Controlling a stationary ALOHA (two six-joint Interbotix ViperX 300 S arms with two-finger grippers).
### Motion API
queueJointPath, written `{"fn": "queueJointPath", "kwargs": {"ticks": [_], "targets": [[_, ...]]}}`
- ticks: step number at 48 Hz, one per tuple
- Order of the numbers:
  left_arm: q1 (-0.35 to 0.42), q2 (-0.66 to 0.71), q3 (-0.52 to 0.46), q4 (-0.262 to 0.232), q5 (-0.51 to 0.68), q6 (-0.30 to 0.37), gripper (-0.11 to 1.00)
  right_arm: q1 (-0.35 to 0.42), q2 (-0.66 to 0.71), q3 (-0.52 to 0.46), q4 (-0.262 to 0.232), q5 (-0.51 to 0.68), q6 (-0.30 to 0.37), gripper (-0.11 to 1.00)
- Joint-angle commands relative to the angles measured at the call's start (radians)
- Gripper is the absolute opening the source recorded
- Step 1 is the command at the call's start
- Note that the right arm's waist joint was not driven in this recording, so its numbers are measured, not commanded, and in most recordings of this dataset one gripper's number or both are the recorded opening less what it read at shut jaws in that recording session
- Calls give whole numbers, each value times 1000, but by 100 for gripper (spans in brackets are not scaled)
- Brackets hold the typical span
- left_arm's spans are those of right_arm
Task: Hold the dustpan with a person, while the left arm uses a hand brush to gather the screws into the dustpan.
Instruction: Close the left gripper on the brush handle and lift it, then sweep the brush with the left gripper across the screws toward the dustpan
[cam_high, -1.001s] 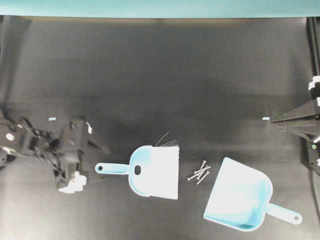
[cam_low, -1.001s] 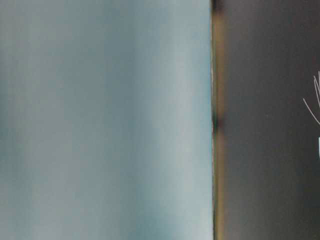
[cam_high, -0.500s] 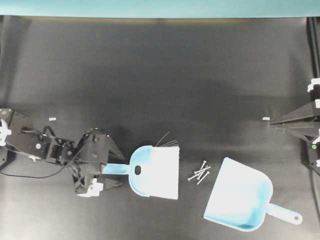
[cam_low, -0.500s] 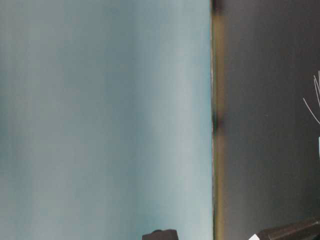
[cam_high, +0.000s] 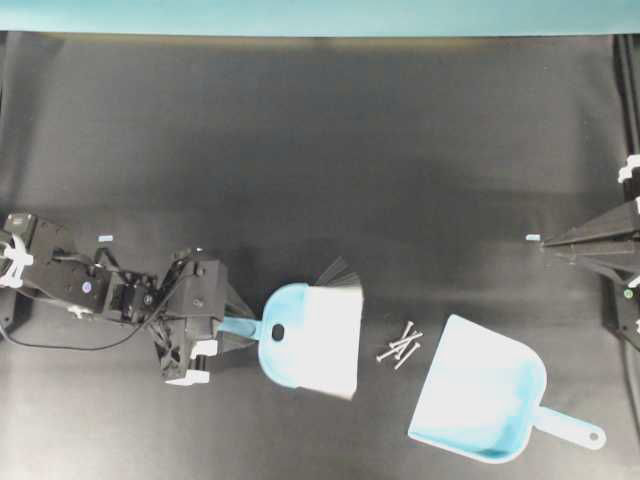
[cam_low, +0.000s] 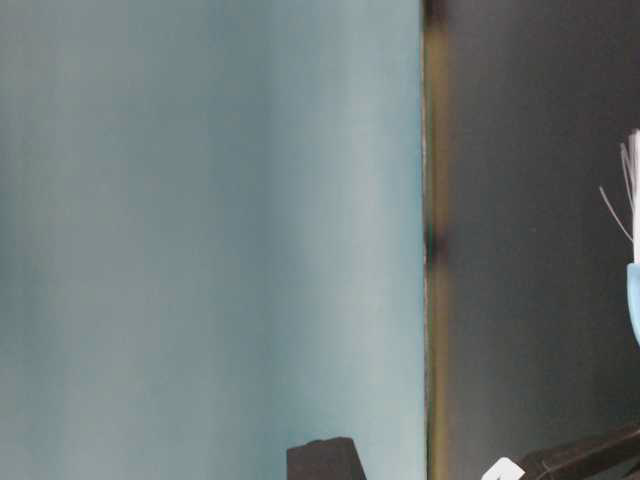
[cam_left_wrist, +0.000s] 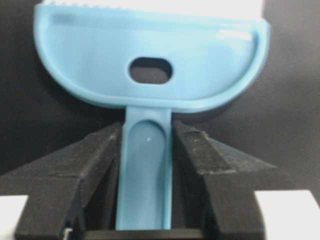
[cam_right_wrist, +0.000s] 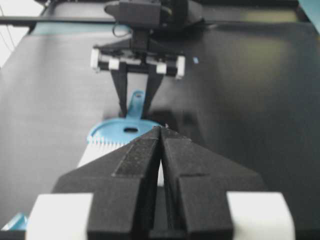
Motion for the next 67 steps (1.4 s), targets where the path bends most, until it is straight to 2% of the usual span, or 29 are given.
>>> {"fn": "queueJointPath", "kwargs": {"ticks": [1, 5, 11, 16, 21, 35, 43, 49, 54, 62, 67], "targets": [[-17, 35, -18, 3, 52, 0, 32, 0, 3, 3, -5, 51, -21, 0], [-15, 3, -44, 5, 130, 11, 32, 0, 3, 5, -6, 152, -41, 0], [-12, -52, -97, 5, 281, 78, 31, -2, 0, 6, -6, 282, -58, 0], [-2, -112, -150, 5, 423, 129, 32, 0, 2, 8, 3, 362, -37, 0], [28, -160, -202, 5, 545, 169, 32, -2, -3, 9, 3, 380, -37, 0], [83, -258, -310, 5, 776, 291, 31, -2, -35, 18, 3, 383, -54, 0], [104, -258, -376, 5, 971, 319, 31, 0, -94, 25, 2, 410, -55, 0], [120, -252, -462, 6, 1152, 351, 31, 0, -152, 23, -3, 488, -58, 0], [130, -224, -565, 11, 1358, 373, 31, -2, -198, 20, -3, 575, -55, 0], [153, -149, -735, 12, 1646, 405, 31, 0, -261, 21, -3, 578, -55, 0], [166, -91, -821, 15, 1749, 411, 31, -2, -275, 21, -3, 580, -55, 0]]}}
